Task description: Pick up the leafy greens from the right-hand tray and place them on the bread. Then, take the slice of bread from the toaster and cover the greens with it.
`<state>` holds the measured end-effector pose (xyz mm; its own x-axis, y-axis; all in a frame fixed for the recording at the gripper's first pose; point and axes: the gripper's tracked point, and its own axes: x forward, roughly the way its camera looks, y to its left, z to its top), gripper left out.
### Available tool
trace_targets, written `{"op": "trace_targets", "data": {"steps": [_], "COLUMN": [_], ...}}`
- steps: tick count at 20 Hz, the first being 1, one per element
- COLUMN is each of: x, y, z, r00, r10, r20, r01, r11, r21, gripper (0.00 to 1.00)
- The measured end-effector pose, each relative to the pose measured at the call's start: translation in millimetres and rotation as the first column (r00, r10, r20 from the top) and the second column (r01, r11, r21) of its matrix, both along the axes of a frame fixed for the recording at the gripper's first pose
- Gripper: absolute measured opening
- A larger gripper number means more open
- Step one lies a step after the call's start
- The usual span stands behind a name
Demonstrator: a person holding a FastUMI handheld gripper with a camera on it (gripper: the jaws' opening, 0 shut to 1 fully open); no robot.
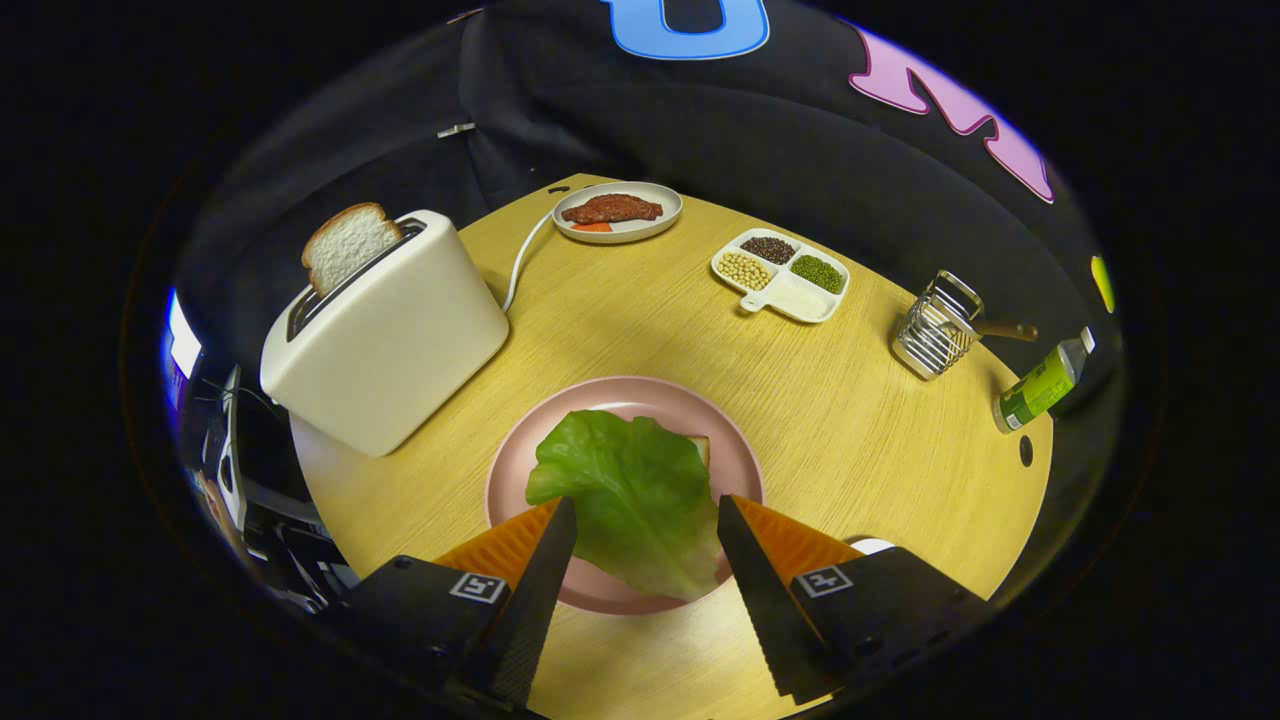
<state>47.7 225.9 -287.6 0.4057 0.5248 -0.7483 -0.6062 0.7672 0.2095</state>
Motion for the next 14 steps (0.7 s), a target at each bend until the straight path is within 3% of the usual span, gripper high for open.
{"op": "trace_targets", "data": {"steps": [5, 10, 14], "x": [2.0, 12.3, 8.1], "y": [2.1, 9.0, 30.1], "z": [18.1, 89.9, 146.8], "r00": [0.999, 0.981, 0.978], "r10": [-0.051, -0.184, -0.163], "r20": [0.012, 0.064, 0.130], "r01": [0.050, 0.167, 0.122], "r11": [0.998, 0.962, 0.952], "r21": [0.044, 0.215, 0.280], "gripper": [0.91, 0.94, 0.94]}}
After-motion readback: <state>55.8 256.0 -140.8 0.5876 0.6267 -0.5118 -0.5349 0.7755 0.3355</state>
